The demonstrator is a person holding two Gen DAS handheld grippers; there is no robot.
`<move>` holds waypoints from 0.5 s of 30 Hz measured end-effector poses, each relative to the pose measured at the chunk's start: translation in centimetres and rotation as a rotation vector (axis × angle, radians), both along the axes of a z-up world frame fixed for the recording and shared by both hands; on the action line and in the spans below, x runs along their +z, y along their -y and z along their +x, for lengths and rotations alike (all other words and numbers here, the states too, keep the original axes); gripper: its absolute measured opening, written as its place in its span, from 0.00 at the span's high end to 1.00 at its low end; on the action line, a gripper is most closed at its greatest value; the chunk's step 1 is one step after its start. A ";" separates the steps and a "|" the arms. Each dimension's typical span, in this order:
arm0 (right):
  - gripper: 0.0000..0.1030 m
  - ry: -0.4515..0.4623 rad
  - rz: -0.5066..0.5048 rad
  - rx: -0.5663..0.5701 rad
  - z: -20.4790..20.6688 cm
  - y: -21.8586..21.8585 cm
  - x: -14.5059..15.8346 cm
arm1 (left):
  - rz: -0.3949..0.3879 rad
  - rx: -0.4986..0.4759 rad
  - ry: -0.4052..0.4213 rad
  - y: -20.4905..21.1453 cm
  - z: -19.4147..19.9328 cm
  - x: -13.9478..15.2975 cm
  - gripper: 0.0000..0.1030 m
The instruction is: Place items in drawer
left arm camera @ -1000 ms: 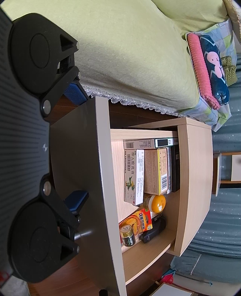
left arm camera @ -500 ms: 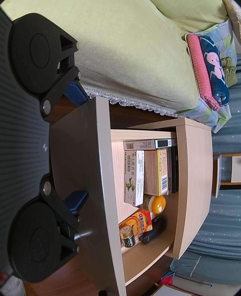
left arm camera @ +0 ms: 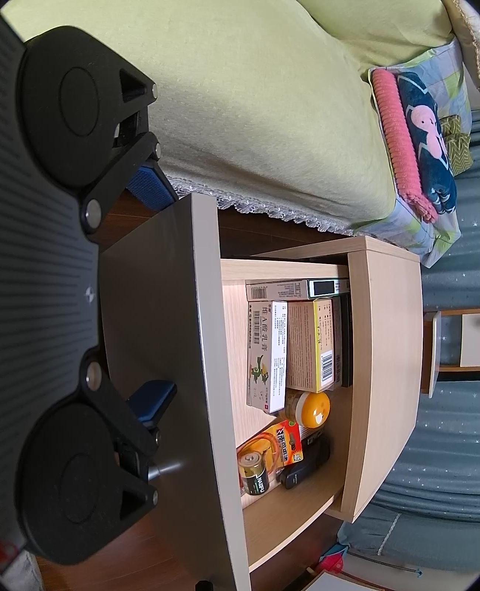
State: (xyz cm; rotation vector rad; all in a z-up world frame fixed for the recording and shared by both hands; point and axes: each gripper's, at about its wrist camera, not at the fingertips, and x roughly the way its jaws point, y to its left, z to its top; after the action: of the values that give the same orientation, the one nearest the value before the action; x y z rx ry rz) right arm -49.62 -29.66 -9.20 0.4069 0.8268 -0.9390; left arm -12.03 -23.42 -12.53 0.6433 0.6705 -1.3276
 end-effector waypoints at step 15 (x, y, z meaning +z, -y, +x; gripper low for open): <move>0.55 0.001 -0.002 -0.004 0.0 0.1 0.0 | -0.003 0.005 0.003 -0.1 -0.1 0.0 0.04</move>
State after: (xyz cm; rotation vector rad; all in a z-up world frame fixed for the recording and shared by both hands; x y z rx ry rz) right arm -49.58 -29.75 -9.22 0.4074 0.8245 -0.9435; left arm -12.10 -23.35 -12.57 0.6405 0.6673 -1.3223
